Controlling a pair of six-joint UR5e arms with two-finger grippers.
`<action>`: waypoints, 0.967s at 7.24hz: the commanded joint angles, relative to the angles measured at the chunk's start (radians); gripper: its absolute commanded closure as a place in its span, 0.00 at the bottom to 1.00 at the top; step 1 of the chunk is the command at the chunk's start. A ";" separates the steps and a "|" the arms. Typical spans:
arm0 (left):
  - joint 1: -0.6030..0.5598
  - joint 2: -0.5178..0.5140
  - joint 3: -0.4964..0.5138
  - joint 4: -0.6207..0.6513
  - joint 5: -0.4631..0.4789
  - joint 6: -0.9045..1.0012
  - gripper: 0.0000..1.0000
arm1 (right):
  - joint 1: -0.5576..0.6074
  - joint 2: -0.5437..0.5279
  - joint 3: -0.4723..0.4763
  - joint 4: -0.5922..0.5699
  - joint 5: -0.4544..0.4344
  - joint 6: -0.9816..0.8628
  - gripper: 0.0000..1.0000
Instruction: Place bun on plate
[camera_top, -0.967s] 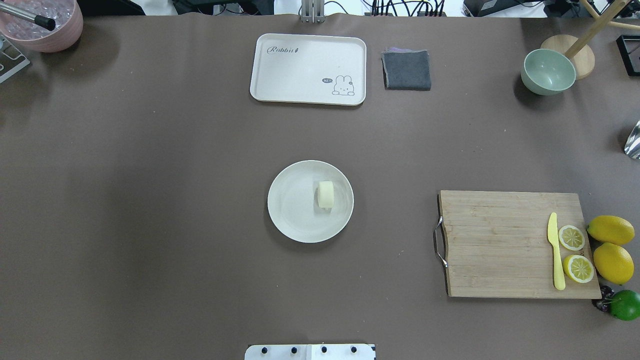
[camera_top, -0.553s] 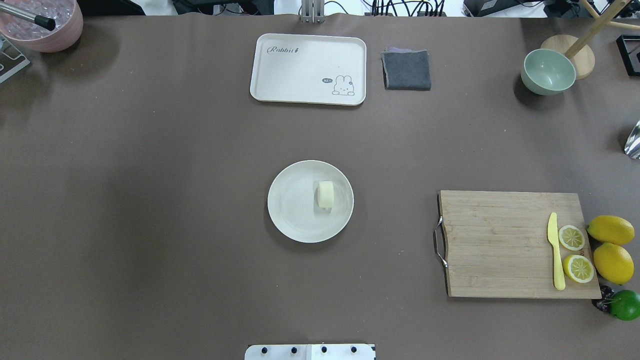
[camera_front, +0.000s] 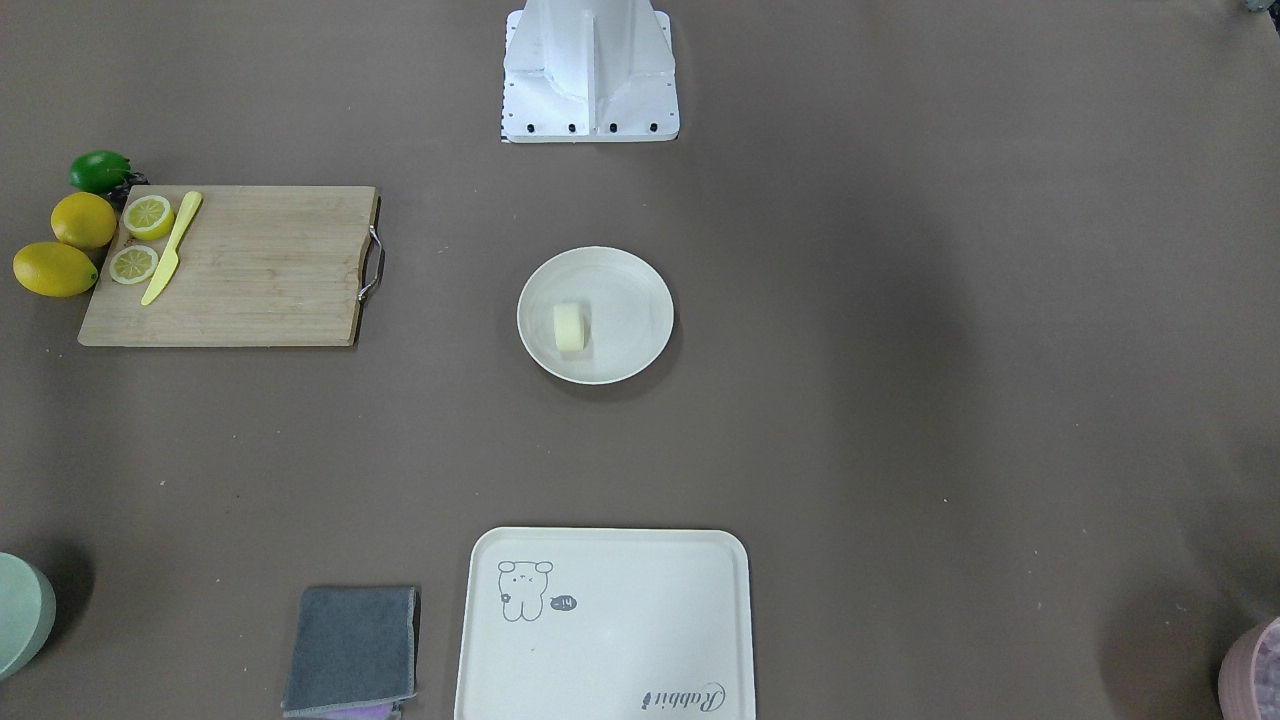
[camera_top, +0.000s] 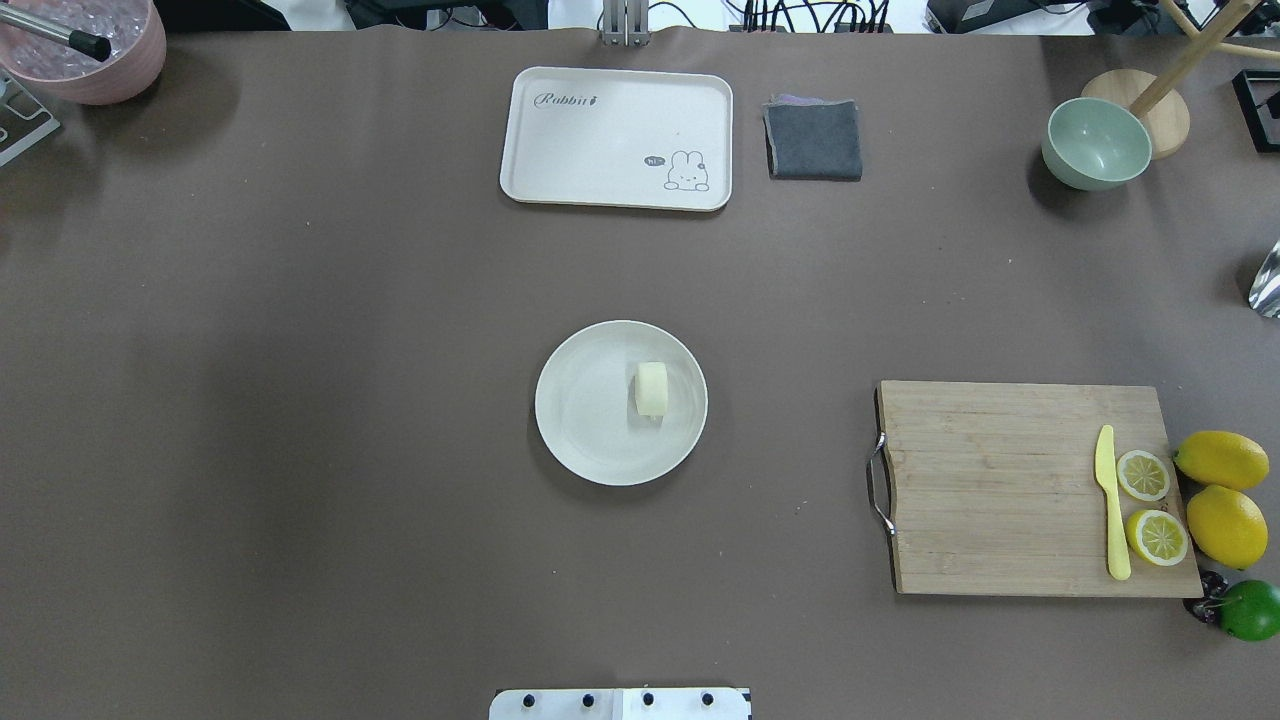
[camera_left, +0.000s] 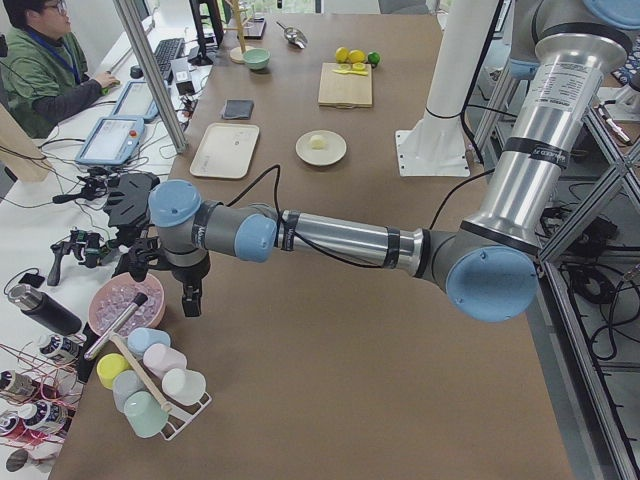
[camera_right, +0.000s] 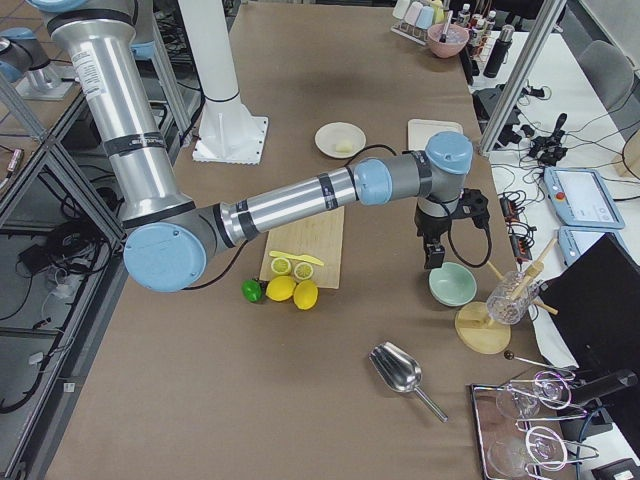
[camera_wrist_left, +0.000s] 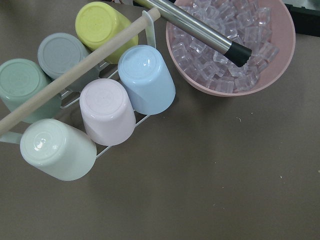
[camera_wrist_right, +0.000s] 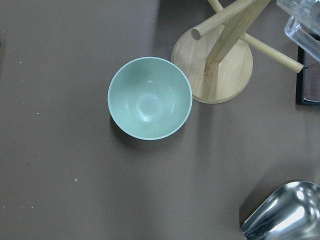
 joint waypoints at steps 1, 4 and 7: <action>0.000 0.014 -0.002 -0.006 0.003 0.019 0.02 | -0.002 -0.002 0.002 0.000 0.000 0.002 0.00; -0.001 0.014 -0.005 0.000 -0.003 0.016 0.02 | -0.002 -0.009 0.006 0.000 0.002 0.002 0.00; 0.003 0.008 -0.016 -0.005 -0.005 0.016 0.02 | -0.002 -0.011 0.009 0.000 0.002 0.003 0.00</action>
